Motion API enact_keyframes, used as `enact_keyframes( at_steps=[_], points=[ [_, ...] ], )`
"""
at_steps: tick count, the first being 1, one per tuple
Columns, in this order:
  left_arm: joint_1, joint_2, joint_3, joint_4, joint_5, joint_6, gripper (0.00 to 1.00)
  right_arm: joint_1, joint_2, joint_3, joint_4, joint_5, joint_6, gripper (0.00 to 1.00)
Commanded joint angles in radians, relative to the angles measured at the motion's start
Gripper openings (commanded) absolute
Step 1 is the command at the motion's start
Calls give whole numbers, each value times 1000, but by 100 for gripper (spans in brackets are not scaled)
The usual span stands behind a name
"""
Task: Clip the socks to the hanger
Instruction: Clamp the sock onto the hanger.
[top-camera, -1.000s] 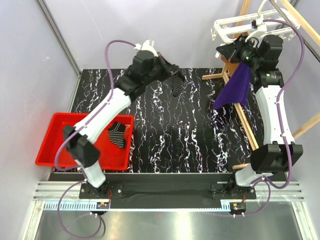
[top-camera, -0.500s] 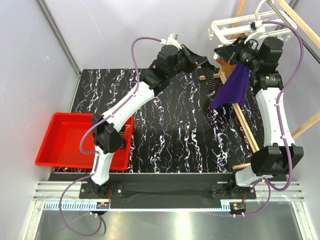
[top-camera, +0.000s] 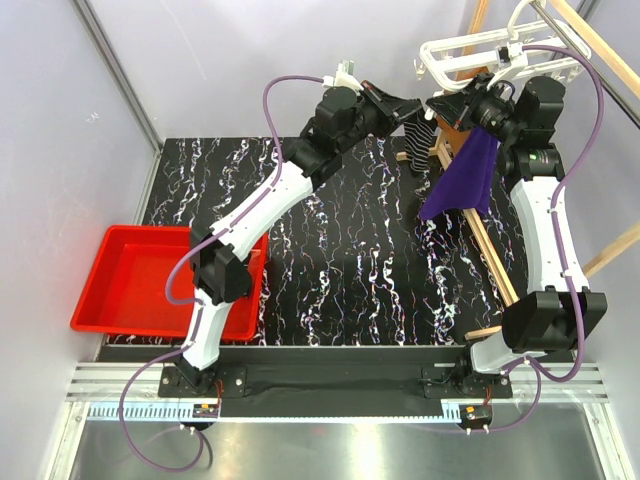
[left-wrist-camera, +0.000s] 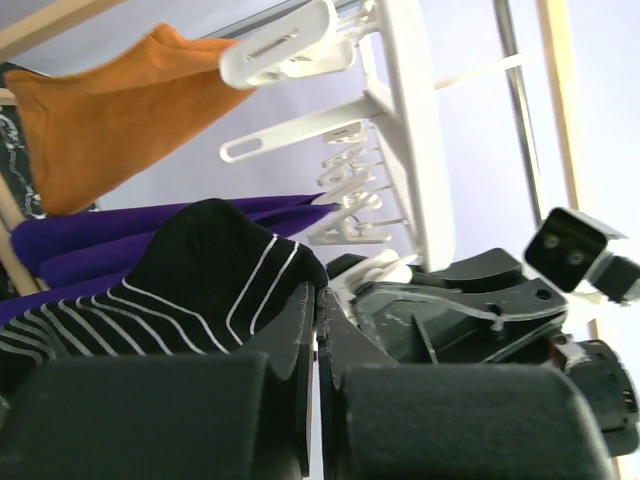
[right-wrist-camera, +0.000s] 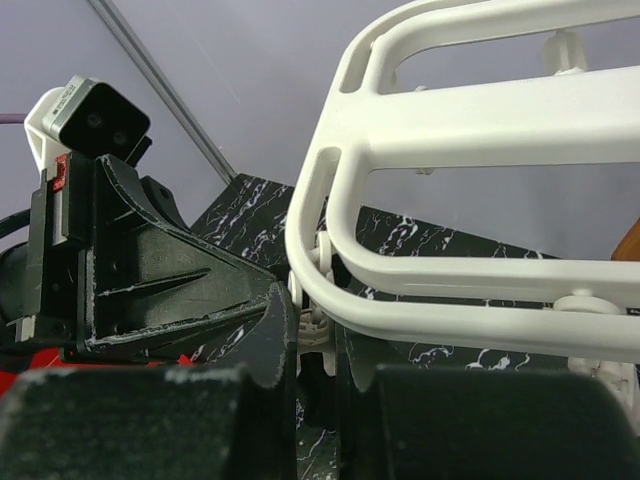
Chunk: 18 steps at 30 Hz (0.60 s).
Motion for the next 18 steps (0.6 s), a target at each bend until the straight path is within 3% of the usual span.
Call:
enact_keyframes(
  at_steps=[1,18],
  points=[
    [-6,3,48,73,-2,-33,0,7,-32,1,26,-76,-4,0],
    [-12,3,20,168,16,-146,0,7,-33,-22,38,-62,-18,0]
  ],
)
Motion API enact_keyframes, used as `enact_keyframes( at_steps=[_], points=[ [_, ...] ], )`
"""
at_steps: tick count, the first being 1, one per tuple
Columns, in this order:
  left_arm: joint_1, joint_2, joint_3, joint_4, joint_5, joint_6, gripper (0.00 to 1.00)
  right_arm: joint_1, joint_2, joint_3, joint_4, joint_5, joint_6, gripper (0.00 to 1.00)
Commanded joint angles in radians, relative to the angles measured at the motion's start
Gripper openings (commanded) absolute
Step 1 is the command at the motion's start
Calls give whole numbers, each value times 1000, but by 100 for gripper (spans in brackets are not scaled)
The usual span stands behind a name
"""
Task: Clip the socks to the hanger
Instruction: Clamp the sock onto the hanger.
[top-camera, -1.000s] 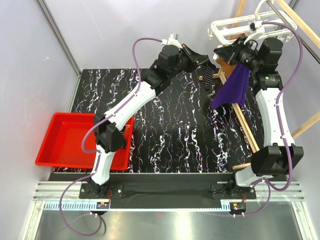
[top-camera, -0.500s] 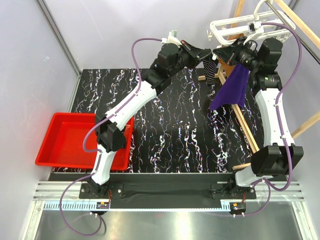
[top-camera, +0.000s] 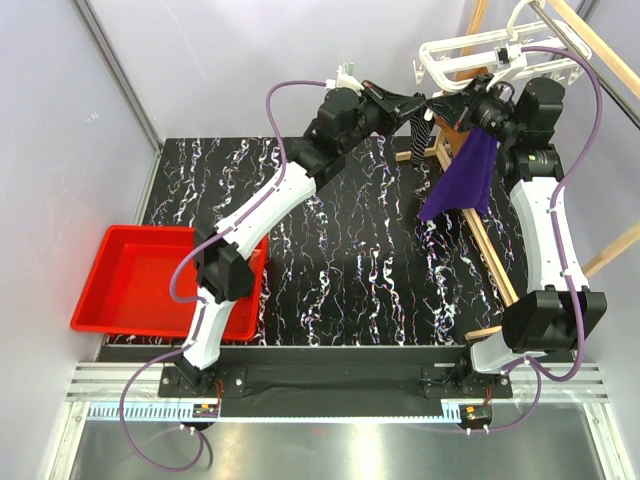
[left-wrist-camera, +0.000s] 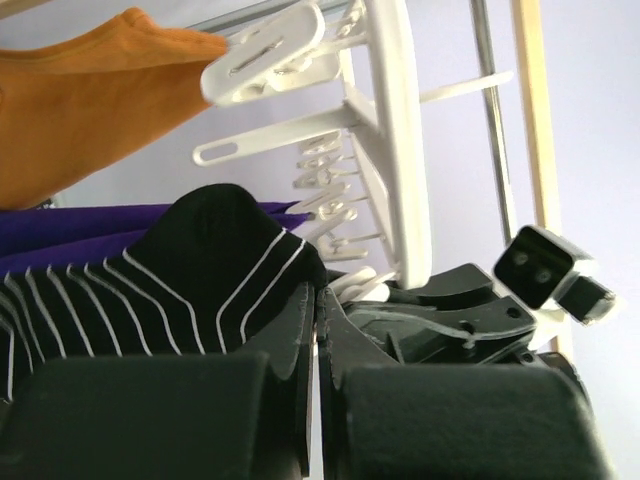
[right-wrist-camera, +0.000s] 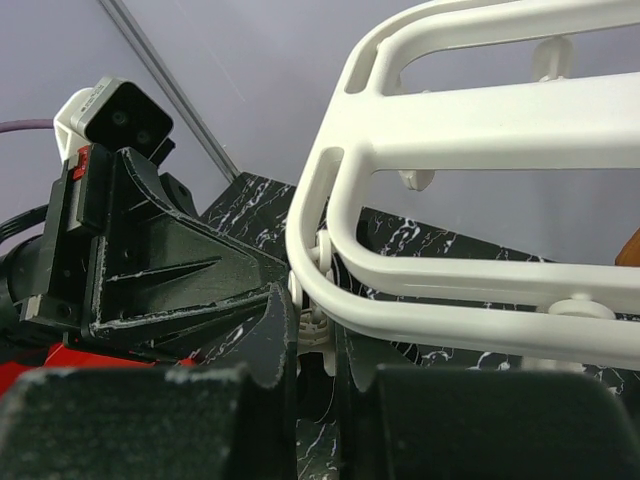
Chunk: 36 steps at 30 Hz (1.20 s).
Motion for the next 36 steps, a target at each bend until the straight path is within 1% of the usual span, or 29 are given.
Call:
enact_keyframes(
  at_steps=[1,13,23,26,32,36],
  points=[
    [-9,-24,1,126,19,-62,0,8,-33,-7,18,-42,-15,0],
    [-29,-76,-57,127,-2,-94,0,8,-45,-16,10,-13,-34,0],
    [-60,-173,-163,109,-85,-120,0,8,-44,-18,4,-3,-41,0],
    [-66,-184,-165,107,-132,-122,0,10,-45,-22,5,-8,-38,0],
    [-75,-167,-132,109,-137,-148,0,10,-50,-30,8,-8,-40,0],
    [-81,-176,-129,107,-169,-147,0,8,-52,-31,13,-13,-37,0]
  ],
)
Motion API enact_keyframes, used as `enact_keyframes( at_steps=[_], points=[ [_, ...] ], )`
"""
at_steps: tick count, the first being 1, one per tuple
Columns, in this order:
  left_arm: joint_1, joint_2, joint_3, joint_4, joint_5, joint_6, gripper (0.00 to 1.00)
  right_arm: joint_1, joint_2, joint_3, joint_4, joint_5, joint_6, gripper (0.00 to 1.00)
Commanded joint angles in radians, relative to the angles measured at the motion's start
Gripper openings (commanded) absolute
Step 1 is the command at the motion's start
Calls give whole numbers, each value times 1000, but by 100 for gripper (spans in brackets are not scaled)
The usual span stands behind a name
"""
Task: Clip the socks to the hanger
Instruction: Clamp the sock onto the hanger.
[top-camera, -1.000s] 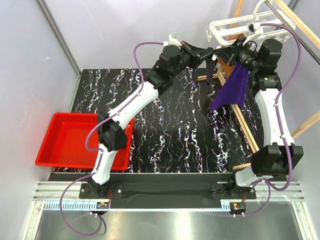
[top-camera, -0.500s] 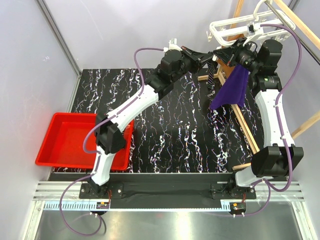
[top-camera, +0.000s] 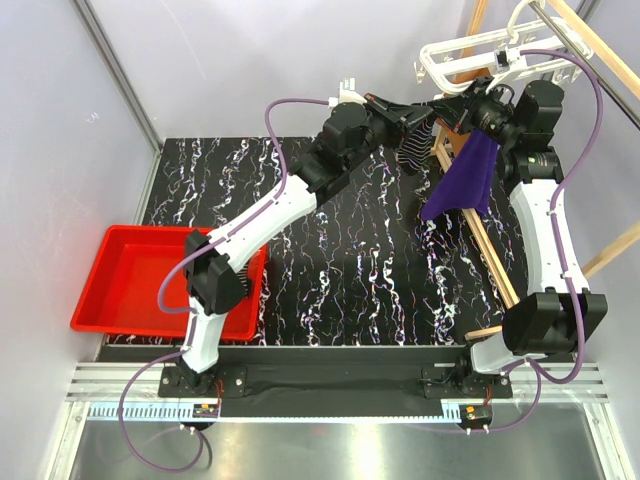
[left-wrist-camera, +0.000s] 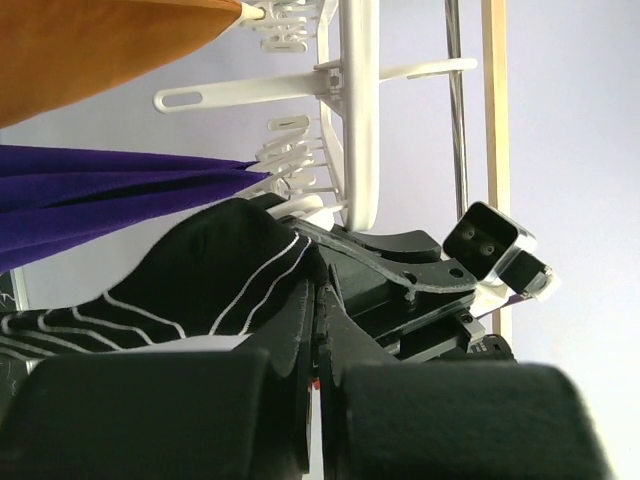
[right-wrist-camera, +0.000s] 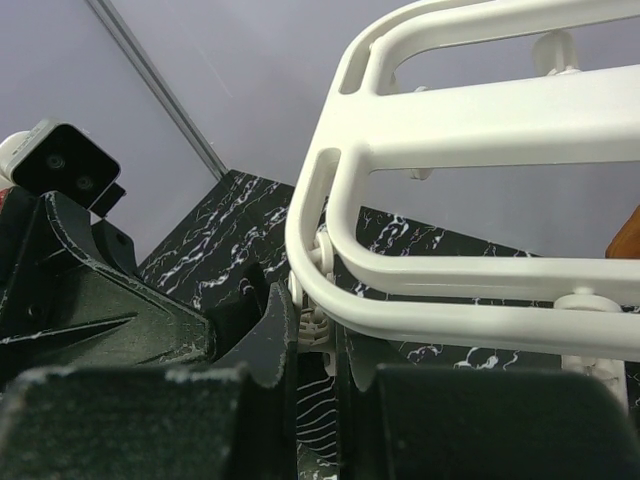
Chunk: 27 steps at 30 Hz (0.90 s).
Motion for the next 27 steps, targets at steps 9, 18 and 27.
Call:
enact_keyframes(
  at_steps=[9,18,27],
  points=[
    [-7,-55,35,36,-57,3,0,9,-44,7,-5,-48,2,0],
    [-7,-50,40,32,-66,7,0,9,-56,10,-17,-42,16,59],
    [-6,-52,14,65,-71,2,0,9,-81,49,-54,-7,59,91]
  ],
)
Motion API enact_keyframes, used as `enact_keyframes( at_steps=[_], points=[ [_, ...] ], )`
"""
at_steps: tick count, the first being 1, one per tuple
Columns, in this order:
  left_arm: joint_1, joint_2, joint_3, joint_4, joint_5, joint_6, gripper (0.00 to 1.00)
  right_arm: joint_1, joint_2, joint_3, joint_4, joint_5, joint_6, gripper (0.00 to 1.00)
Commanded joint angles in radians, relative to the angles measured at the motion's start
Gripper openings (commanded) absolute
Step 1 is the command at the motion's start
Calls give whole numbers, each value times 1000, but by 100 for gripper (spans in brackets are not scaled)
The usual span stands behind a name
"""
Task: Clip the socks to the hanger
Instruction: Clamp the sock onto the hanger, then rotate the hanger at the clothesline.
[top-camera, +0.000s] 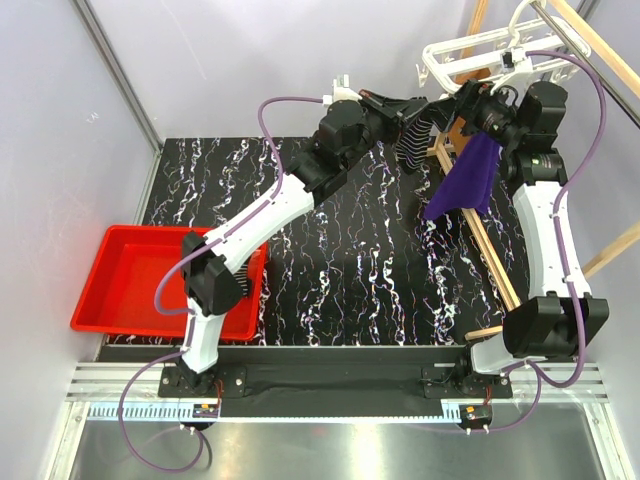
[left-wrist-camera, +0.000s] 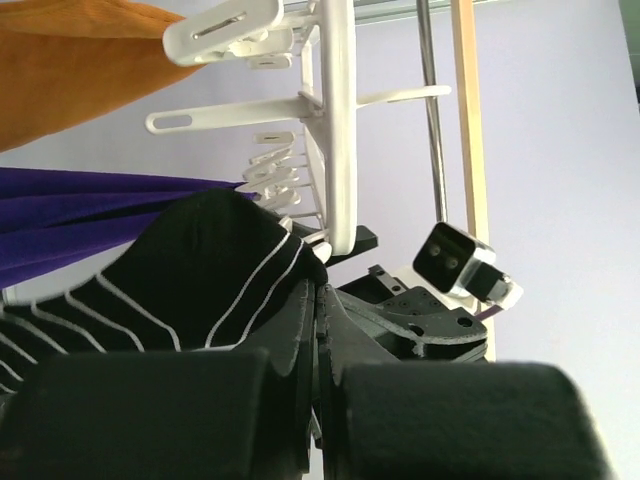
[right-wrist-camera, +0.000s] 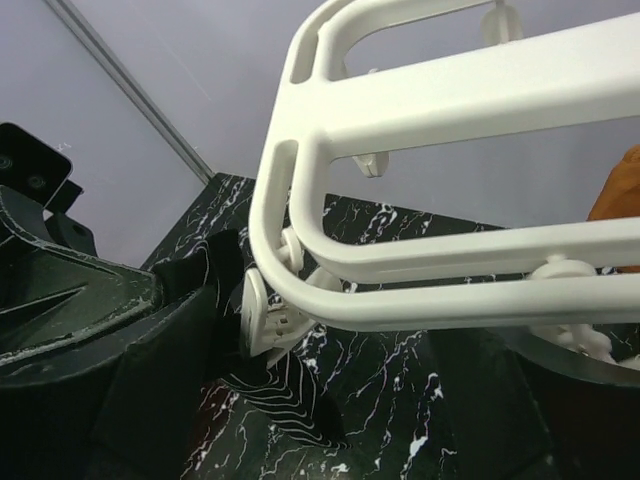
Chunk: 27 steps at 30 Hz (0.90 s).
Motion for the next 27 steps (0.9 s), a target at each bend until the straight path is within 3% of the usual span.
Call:
enact_keyframes(
  at_steps=[1,2,3,6,7,11,21,27],
  points=[
    [0,-37,4,73,-21,1,2,19,-69,54,-12,-47,37,93],
    [0,-39,-1,72,-21,0,10,19,-68,61,-21,-28,40,95],
    [2,-40,-10,64,-21,-3,31,19,-69,73,-40,-11,52,98],
    [7,-60,-42,67,-21,1,51,19,-68,100,-82,11,69,100],
    [5,-70,-56,67,-24,3,63,19,-66,105,-90,19,75,100],
    [10,-113,-129,58,-42,35,78,21,-68,125,-124,52,95,100],
    [23,-252,-366,71,18,108,80,19,-86,143,-219,128,116,100],
    [25,-402,-510,53,113,355,80,19,-120,120,-253,149,96,98]
  ],
)
